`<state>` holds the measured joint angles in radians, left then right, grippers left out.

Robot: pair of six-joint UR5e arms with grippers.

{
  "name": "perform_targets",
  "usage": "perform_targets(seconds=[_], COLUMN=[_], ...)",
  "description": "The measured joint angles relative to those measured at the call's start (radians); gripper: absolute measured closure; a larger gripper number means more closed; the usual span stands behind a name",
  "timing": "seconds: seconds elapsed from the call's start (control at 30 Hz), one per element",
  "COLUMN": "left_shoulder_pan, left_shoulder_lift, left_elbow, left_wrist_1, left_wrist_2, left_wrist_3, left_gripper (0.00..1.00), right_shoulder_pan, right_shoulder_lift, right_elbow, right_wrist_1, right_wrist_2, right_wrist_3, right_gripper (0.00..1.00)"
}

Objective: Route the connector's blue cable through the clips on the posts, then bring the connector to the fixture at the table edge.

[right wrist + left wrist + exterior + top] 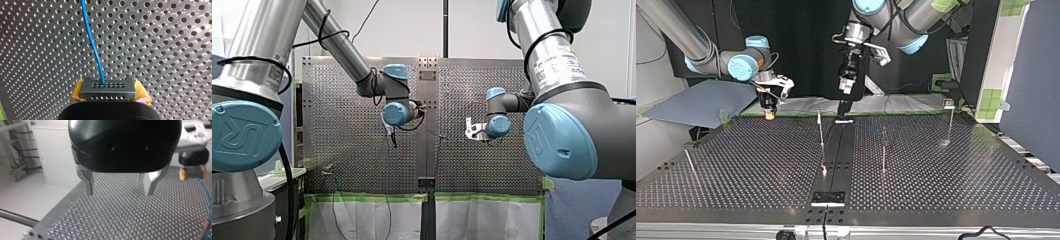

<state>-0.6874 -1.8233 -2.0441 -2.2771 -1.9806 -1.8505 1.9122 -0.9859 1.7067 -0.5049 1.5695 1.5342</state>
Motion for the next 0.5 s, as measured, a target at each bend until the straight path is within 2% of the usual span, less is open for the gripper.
perform_targets(seconds=[0.2, 0.3, 0.5], left_shoulder_pan=[0.007, 0.011, 0.018], left_shoulder_lift=[0.056, 0.086, 0.135], left_elbow=[-0.056, -0.085, -0.135], left_wrist_1=[0.052, 0.081, 0.130], left_wrist_2=[0.042, 0.048, 0.026], left_wrist_3=[-0.051, -0.075, -0.059], left_gripper=[0.02, 0.02, 0.02], right_shoulder_pan=[0.000, 0.000, 0.000], right_shoulder_lift=[0.000, 0.000, 0.000], right_elbow=[0.000, 0.000, 0.000], right_wrist_1=[-0.001, -0.001, -0.001], right_wrist_2=[0.000, 0.000, 0.000], right_wrist_3=[0.000, 0.000, 0.000], right_gripper=[0.83, 0.83, 0.83])
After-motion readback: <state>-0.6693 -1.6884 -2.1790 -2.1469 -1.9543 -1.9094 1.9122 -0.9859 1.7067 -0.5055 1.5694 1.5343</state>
